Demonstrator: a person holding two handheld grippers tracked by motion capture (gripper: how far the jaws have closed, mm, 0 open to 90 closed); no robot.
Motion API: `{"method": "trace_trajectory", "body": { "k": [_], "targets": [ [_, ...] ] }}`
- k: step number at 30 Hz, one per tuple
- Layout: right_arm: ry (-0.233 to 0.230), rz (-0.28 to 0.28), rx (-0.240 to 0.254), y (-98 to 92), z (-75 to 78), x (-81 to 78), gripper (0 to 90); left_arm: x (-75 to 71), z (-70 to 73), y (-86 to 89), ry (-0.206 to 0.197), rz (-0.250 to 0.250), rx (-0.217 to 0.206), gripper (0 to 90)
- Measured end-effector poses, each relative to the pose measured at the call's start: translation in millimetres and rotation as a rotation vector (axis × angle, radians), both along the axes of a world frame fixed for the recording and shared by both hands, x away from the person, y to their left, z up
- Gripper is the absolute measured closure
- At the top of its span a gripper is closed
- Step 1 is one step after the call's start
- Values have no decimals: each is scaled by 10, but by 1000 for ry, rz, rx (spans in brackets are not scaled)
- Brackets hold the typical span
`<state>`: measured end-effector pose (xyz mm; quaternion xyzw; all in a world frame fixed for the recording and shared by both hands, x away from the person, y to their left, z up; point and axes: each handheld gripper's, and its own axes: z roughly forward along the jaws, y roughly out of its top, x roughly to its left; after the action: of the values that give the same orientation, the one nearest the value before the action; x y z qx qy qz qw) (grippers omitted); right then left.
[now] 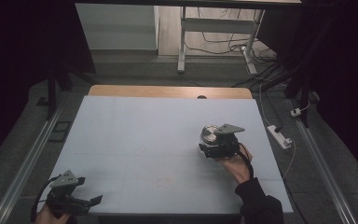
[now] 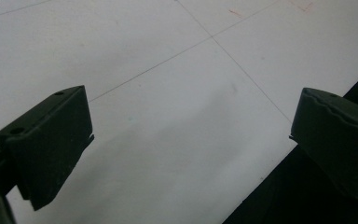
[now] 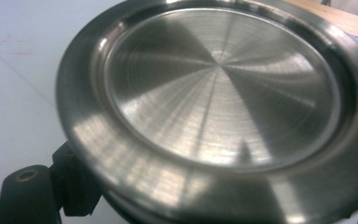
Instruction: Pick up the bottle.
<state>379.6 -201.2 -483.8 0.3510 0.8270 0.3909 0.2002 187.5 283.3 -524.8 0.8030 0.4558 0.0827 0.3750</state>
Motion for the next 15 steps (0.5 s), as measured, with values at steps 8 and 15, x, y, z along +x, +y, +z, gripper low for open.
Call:
{"method": "trace_trajectory", "body": {
  "k": [8, 15],
  "targets": [
    [-3, 50, 10, 146, 83, -138, 150, 0, 1, 6, 1, 0, -4, 0],
    [6, 104, 18, 297, 131, -260, 149, 5, 0, 13, 4, -2, -13, 0]
  ]
}}
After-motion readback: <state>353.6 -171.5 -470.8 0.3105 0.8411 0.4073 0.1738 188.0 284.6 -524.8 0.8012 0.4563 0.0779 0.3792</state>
